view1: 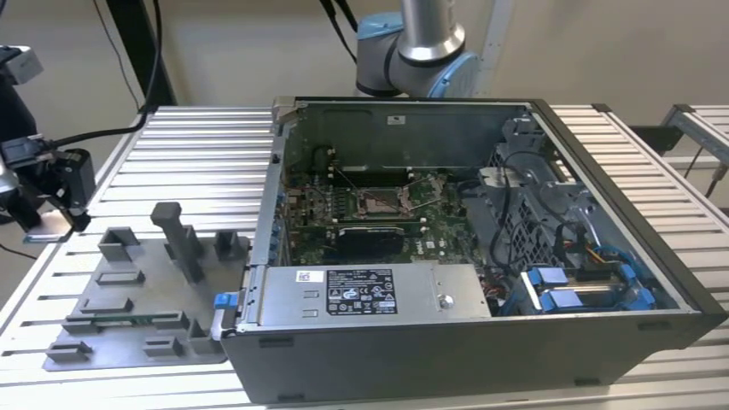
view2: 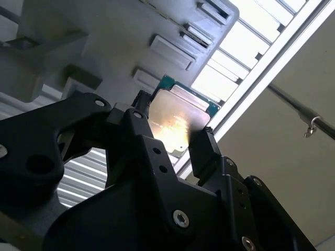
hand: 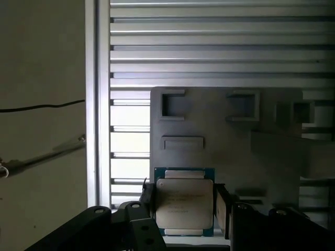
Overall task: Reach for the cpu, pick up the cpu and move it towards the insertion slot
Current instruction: 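Pick up the cpu and move it towards the insertion slot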
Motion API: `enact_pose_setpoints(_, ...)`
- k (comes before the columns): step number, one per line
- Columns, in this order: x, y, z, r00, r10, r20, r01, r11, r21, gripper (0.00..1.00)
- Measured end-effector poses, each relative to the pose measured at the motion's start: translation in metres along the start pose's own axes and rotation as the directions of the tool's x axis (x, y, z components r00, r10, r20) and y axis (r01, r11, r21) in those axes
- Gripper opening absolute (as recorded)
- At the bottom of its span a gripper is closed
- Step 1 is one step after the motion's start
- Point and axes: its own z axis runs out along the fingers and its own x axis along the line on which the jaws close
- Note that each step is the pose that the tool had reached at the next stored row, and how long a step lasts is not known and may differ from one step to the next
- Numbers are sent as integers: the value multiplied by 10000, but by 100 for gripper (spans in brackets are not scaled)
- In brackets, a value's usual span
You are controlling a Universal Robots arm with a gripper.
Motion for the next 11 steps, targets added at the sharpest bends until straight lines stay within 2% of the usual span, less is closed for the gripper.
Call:
enact_pose_setpoints(7, 1, 1, -39, 10000, 0, 1, 0, 10000, 0, 0)
enact_pose_setpoints(11, 1, 2, -83, 10000, 0, 0, 0, 10000, 0, 0)
